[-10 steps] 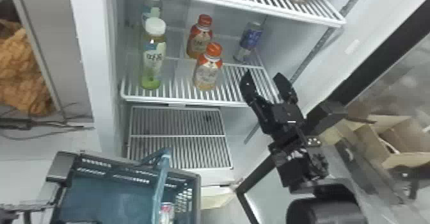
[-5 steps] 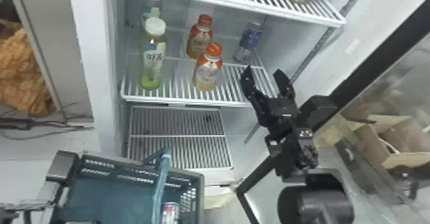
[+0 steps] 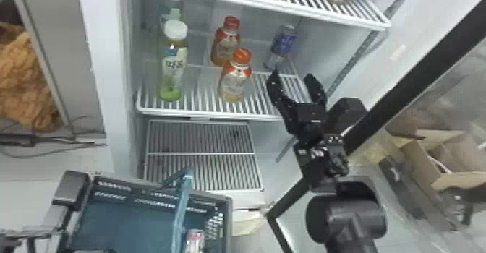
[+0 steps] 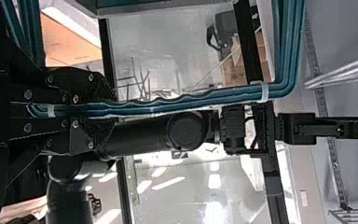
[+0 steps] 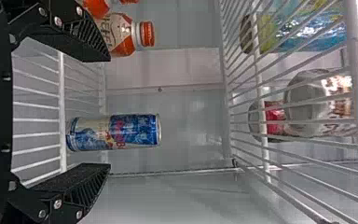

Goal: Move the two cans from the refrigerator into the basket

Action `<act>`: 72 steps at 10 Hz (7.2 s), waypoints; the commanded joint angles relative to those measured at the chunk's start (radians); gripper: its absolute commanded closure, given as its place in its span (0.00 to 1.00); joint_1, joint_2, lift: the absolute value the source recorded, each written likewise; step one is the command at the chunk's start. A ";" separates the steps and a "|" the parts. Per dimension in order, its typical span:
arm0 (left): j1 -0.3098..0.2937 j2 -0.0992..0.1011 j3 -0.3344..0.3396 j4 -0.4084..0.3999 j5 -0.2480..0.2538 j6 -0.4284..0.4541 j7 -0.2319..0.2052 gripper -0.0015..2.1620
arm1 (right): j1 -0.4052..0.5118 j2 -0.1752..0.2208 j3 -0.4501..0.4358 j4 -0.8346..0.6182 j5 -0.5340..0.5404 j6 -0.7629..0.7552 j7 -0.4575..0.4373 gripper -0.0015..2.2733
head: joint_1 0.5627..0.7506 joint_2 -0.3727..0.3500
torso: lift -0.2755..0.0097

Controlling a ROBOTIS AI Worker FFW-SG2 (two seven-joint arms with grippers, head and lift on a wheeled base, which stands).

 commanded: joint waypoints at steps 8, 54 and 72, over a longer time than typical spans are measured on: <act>-0.006 -0.002 -0.005 0.008 0.006 0.013 0.001 0.56 | -0.178 -0.012 0.041 0.214 0.014 -0.070 -0.042 0.08 | 0.70 0.03 | 0.03; -0.003 0.005 -0.005 0.037 0.030 0.013 0.000 0.56 | 0.254 -0.019 0.011 -0.357 -0.038 0.070 -0.168 0.39 | 0.70 0.03 | 0.03; 0.004 0.002 0.029 0.037 0.024 0.013 0.001 0.56 | 0.705 0.015 -0.039 -0.993 -0.289 0.932 -0.091 0.39 | 0.70 0.03 | 0.03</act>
